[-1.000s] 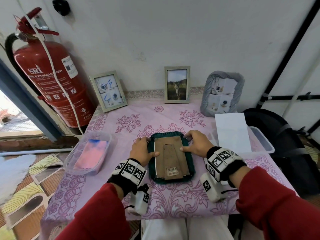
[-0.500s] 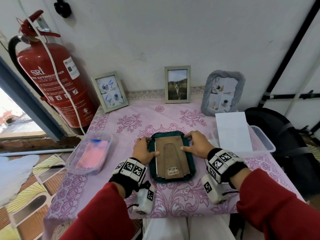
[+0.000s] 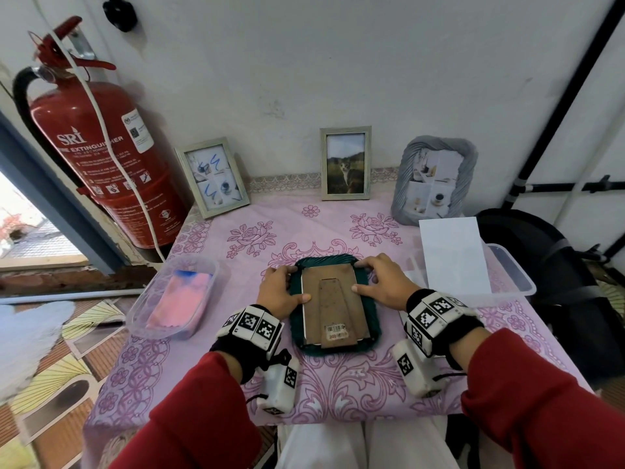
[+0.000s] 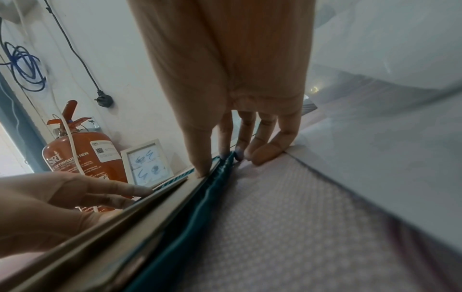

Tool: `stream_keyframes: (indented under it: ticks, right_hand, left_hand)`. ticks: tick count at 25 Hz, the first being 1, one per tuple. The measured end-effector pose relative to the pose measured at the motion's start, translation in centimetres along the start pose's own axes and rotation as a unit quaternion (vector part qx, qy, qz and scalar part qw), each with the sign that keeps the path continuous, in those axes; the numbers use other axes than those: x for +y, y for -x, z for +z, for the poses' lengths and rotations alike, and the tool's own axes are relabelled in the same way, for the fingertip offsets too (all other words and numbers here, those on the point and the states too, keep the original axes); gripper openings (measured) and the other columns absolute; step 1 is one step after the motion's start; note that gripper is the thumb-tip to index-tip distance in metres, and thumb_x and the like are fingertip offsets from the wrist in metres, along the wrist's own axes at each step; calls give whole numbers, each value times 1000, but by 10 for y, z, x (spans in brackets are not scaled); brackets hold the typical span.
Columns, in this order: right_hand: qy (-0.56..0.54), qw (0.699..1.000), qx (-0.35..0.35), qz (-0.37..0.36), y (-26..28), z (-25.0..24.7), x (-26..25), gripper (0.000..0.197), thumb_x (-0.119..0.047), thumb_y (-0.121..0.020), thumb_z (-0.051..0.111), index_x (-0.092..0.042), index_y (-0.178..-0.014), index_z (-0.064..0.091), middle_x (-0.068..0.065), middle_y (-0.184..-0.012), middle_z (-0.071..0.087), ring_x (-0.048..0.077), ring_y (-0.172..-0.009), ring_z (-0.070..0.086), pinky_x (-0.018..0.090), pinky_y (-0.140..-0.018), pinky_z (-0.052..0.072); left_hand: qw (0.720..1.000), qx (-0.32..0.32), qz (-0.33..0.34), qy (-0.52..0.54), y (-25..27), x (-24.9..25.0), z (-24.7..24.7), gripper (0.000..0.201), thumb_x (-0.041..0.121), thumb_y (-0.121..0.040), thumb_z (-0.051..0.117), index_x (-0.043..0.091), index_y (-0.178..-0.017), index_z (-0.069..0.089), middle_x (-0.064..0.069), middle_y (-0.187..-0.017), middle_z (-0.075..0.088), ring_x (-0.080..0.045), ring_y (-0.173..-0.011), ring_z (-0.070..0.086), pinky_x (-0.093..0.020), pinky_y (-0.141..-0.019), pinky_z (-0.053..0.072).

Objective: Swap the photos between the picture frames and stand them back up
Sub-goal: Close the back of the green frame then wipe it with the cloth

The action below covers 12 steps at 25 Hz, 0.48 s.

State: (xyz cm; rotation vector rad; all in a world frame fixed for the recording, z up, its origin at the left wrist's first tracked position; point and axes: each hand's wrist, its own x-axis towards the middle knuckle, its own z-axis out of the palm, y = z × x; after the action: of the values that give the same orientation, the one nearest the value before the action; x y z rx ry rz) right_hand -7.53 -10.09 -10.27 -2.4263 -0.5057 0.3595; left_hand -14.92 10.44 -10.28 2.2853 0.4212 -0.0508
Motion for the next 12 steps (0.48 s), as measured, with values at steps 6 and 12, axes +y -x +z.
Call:
stream_keyframes:
  ticks: [6, 12]
  right_hand:
    - [-10, 1000, -10, 3, -1, 1, -1, 55, -22, -82, 70, -10, -130, 49, 14, -124, 41, 27, -117, 46, 38, -108, 35]
    - [-3, 999, -37, -9, -2, -2, -1, 55, -21, -84, 68, -8, -132, 44, 3, -109, 31, 16, -93, 42, 36, -104, 40]
  left_hand:
    - [1000, -8, 3, 2, -2, -1, 0, 67, 9, -74, 76, 6, -133, 45, -19, -128, 38, -33, -112, 54, -37, -105, 41]
    - [1000, -11, 6, 8, -4, -3, 0, 67, 9, -74, 76, 6, -134, 45, -18, -127, 38, -32, -113, 53, -35, -104, 42]
